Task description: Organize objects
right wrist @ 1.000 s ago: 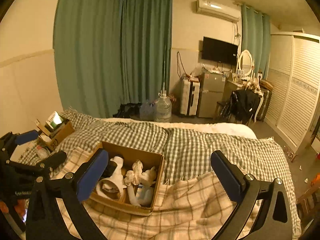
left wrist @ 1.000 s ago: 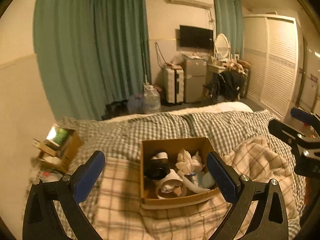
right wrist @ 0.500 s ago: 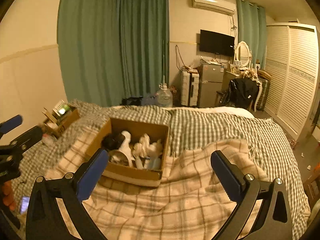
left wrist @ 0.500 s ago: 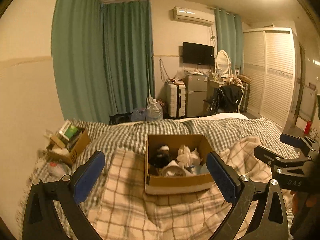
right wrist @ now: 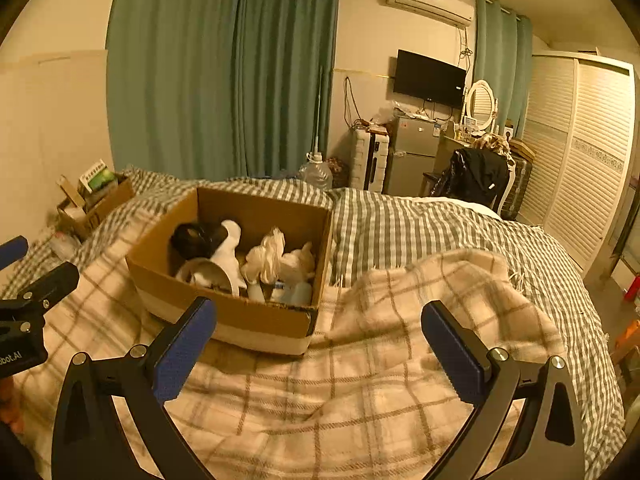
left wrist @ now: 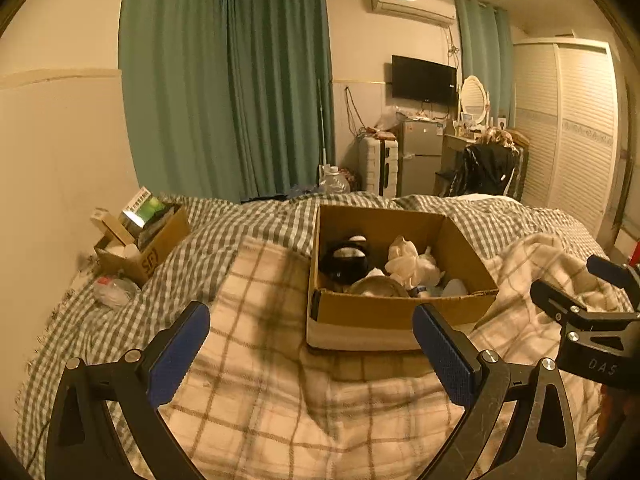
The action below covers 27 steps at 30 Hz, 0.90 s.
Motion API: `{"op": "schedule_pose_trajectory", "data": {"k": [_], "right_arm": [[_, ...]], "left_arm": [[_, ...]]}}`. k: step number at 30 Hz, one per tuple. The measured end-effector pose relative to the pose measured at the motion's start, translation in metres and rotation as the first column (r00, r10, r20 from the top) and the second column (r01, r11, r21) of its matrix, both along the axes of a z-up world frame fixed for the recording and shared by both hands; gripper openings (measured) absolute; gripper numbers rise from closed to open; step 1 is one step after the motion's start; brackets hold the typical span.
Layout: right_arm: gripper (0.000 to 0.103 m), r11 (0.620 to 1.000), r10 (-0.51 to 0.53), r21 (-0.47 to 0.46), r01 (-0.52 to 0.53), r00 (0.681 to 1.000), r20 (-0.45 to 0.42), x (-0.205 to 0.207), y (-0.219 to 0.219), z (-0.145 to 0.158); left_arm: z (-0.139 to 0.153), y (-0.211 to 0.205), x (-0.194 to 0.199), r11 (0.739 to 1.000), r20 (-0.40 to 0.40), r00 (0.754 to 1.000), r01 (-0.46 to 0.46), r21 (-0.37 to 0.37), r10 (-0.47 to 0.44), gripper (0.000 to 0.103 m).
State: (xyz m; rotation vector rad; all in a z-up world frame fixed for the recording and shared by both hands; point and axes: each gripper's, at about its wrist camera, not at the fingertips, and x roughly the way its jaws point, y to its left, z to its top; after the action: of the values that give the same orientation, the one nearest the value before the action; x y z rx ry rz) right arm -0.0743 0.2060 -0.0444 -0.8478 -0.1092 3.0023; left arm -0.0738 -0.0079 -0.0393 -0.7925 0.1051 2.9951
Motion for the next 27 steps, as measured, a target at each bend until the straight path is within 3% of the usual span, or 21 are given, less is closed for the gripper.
{"op": "schedule_pose_trajectory", "data": {"k": [27], "right_arm": [[0.103, 1.000, 0.008, -0.008, -0.008, 1.000, 0.010, -0.0002, -0.0017, -0.0006]], "left_arm": [[-0.0003, 0.0011, -0.0019, 1.000, 0.027, 1.000, 0.002, 0.001, -0.002, 0.103]]}}
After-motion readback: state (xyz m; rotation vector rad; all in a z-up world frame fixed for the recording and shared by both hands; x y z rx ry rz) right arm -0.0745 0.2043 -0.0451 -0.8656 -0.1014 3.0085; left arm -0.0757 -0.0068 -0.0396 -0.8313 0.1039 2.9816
